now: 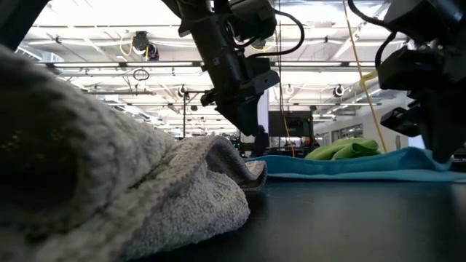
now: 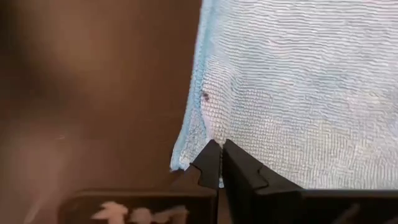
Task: Fold microfiber towels
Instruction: Fold the blue microfiber towel
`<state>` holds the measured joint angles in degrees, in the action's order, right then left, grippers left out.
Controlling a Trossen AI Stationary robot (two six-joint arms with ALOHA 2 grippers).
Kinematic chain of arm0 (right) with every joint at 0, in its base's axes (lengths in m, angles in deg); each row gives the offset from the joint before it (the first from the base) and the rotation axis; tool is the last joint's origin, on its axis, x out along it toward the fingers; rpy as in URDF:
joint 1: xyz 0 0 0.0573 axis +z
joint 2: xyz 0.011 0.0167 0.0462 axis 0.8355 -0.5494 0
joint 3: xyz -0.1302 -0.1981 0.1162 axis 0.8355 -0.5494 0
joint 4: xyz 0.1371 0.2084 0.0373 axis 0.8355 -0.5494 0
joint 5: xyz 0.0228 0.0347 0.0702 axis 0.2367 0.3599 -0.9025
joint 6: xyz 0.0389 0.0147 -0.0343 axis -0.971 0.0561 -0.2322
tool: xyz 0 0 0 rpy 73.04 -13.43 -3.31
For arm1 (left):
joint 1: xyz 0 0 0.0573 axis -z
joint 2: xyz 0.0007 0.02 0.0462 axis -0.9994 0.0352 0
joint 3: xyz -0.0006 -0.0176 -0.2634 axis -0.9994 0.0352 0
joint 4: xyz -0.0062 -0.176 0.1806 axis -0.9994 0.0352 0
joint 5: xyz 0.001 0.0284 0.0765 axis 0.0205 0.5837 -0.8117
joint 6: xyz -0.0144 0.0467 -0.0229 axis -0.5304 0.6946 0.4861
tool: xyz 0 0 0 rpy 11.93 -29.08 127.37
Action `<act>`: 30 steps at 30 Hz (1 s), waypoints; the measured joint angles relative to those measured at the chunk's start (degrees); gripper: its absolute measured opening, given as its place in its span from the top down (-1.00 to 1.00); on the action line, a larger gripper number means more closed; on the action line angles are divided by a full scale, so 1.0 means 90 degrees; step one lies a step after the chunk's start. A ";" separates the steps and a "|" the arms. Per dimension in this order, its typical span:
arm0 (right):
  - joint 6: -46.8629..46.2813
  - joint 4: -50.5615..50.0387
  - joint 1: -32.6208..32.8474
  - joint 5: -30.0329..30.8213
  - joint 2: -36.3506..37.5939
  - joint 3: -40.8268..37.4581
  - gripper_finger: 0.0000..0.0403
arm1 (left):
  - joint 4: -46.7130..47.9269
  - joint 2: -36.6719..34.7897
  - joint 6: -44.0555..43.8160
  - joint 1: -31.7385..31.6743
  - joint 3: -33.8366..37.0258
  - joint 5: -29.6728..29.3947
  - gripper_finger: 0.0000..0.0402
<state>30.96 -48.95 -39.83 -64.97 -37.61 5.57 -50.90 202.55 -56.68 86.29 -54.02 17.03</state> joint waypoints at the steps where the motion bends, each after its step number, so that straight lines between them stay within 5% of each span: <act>1: 0.0002 -0.0012 -0.0033 -0.0162 0.0032 0.0000 0.99 | -0.0010 0.0000 0.0000 0.0000 0.0000 0.0000 0.51; 8: 0.0032 -0.0013 -0.0274 -0.0843 0.0082 0.0000 0.99 | -0.0115 0.0000 0.0000 0.0001 0.0000 0.0000 0.51; 15: -0.0007 -0.0010 -0.0297 -0.0834 0.0082 0.0000 0.96 | -0.0113 0.0000 0.0002 0.0001 0.0000 0.0001 0.51; 30: 0.0476 -0.0008 -0.0279 -0.0753 0.0082 0.0000 0.43 | -0.0120 0.0000 0.0042 0.0001 0.0000 0.0002 0.51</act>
<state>35.24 -49.02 -42.34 -71.75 -36.87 5.57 -51.98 202.55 -56.30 86.30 -54.02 17.05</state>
